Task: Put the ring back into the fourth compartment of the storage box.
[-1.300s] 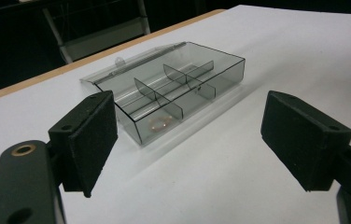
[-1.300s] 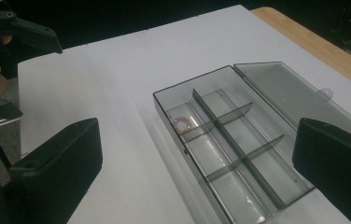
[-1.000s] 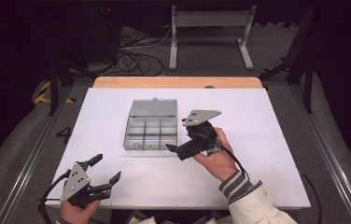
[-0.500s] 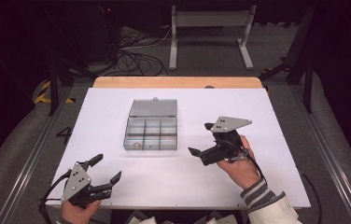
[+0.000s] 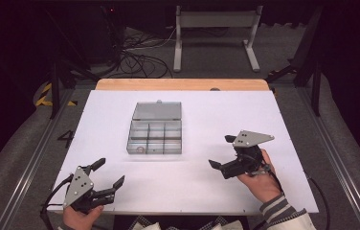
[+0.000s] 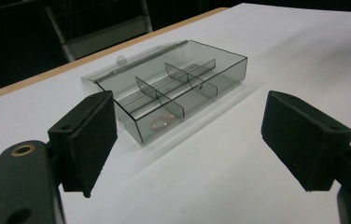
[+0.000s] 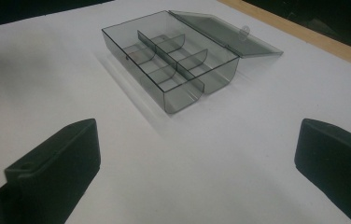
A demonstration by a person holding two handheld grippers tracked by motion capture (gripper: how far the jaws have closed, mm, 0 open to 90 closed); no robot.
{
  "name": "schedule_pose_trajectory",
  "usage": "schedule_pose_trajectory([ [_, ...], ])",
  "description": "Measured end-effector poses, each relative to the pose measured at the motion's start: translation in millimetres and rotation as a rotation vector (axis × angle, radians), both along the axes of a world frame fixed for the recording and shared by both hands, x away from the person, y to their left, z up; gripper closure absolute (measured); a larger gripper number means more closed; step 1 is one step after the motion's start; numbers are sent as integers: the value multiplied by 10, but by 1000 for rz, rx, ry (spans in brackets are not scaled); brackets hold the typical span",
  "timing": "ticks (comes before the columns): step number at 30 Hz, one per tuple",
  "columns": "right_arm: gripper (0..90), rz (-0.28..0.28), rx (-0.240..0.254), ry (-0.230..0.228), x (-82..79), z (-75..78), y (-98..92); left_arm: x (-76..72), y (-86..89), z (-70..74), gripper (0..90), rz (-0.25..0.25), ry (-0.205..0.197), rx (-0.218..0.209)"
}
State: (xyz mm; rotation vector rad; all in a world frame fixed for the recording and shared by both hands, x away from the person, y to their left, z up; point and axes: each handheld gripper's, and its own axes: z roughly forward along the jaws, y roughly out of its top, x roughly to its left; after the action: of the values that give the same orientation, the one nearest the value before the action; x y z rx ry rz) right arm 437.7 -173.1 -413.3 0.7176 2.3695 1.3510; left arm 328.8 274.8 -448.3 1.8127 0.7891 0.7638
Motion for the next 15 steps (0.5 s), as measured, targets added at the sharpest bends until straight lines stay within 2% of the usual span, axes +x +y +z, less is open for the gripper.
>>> schedule_pose_trajectory([
  [15, 8, -70, 16, 21, -102, -304, -397, 8, -1, -6, 187, 2, 3, 8],
])
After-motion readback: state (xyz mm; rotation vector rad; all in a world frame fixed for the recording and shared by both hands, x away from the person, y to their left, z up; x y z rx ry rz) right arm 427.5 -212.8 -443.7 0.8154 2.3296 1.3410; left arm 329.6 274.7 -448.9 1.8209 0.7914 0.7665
